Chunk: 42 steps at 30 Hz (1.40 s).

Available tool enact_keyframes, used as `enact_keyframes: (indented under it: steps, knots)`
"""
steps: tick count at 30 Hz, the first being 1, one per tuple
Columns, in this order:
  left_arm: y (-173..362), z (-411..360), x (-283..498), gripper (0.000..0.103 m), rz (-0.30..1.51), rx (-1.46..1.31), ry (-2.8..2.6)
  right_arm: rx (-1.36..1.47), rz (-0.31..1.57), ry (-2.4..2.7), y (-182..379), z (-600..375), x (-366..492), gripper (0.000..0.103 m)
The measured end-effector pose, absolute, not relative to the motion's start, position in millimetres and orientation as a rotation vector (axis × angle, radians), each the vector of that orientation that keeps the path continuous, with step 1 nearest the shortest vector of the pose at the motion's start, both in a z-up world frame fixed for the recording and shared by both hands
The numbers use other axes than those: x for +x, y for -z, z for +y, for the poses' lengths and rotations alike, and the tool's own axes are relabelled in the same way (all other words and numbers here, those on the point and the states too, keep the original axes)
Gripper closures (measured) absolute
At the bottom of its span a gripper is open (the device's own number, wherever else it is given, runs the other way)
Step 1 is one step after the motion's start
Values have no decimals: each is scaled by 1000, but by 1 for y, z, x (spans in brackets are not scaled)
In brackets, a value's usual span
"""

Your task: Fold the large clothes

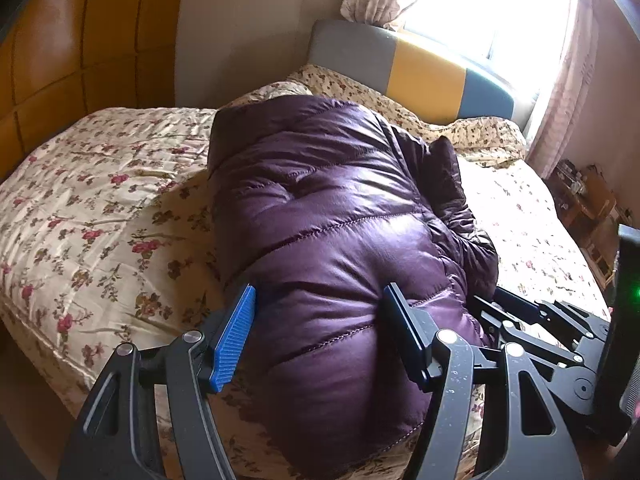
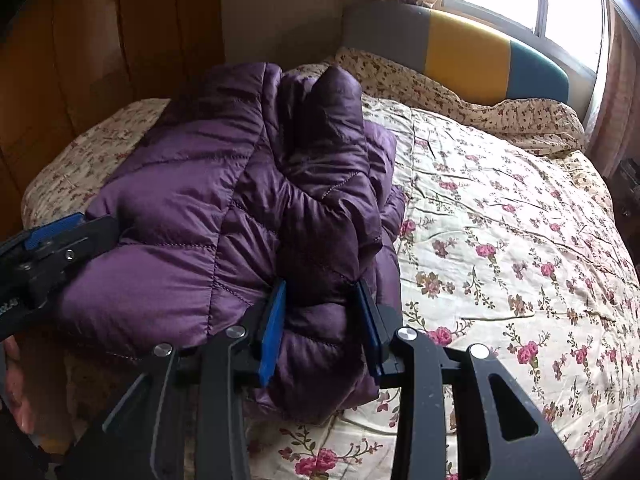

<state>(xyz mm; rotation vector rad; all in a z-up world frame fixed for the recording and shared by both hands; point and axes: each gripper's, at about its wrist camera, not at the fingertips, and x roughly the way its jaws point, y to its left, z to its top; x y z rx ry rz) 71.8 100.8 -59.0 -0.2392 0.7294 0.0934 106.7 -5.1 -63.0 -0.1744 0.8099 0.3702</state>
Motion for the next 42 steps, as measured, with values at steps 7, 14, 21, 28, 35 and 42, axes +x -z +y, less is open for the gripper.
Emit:
enact_keyframes:
  steps: [7, 14, 21, 28, 35, 42]
  knots:
    - [74, 104, 78, 38, 741, -248, -78, -186, 832, -350, 80, 0, 114, 69]
    - [67, 110, 68, 38, 708, -295, -72, -175, 831, -321, 73, -1, 110, 63]
    - [57, 118, 55, 38, 682, -311, -102, -158, 815, -284, 58, -7, 104, 47]
    - [38, 113, 42, 27, 641, -271, -161, -141, 793, -253, 33, -10, 97, 34]
    - [26, 120, 33, 17, 615, -277, -216, -133, 746, -240, 2, 0, 87, 20]
    - [20, 128, 28, 10, 612, -287, -251, -137, 739, -240, -10, 17, 80, 11]
